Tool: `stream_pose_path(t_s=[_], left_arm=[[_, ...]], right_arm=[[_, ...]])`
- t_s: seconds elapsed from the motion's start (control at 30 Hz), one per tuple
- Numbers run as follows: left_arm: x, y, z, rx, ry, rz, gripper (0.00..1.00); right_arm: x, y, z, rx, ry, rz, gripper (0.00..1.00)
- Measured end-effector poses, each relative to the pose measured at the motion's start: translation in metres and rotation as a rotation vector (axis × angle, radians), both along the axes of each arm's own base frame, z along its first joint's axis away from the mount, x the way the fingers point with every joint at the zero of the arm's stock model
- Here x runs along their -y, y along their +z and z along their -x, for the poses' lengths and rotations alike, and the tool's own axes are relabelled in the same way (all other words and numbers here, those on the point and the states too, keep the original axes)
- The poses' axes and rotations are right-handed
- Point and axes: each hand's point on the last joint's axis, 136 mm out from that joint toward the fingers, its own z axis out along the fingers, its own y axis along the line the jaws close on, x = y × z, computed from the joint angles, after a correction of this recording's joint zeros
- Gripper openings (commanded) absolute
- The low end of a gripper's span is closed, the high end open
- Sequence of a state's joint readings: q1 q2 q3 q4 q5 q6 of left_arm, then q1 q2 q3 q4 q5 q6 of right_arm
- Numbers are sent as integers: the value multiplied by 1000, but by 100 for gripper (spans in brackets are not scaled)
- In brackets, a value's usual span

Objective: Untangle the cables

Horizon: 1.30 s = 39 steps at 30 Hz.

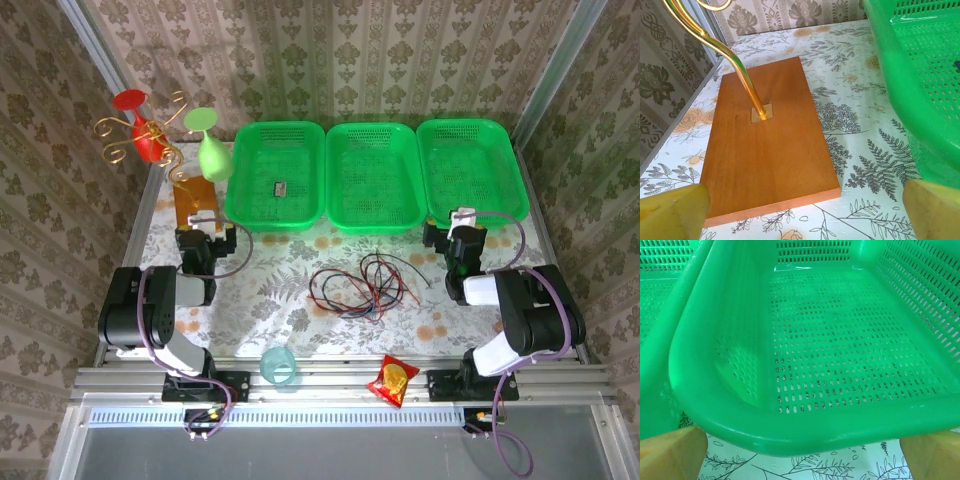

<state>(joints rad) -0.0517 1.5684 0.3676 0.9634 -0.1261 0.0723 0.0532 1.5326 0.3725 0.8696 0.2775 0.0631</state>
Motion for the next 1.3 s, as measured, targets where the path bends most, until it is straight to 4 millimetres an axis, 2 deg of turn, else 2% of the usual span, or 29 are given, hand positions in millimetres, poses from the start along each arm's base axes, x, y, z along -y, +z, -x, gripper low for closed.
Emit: stream_pose_path(t_s=[0.57, 0.8, 1.07, 1.2, 1.3], left_arm=[[2, 0, 0, 0, -10, 3, 100], [-8, 0, 0, 1, 30, 16, 100], [-8, 1, 1, 8, 33, 19, 100], [-11, 4, 19, 36, 50, 16, 100], [-17, 21, 40, 93, 81, 13, 100]], right_arm=[[0, 0, 0, 0, 0, 0, 100], [0, 0, 0, 0, 0, 0, 100], [0, 0, 0, 1, 0, 0, 100], [-1, 5, 7, 30, 4, 0, 100], [-3, 14, 24, 54, 10, 3, 100]])
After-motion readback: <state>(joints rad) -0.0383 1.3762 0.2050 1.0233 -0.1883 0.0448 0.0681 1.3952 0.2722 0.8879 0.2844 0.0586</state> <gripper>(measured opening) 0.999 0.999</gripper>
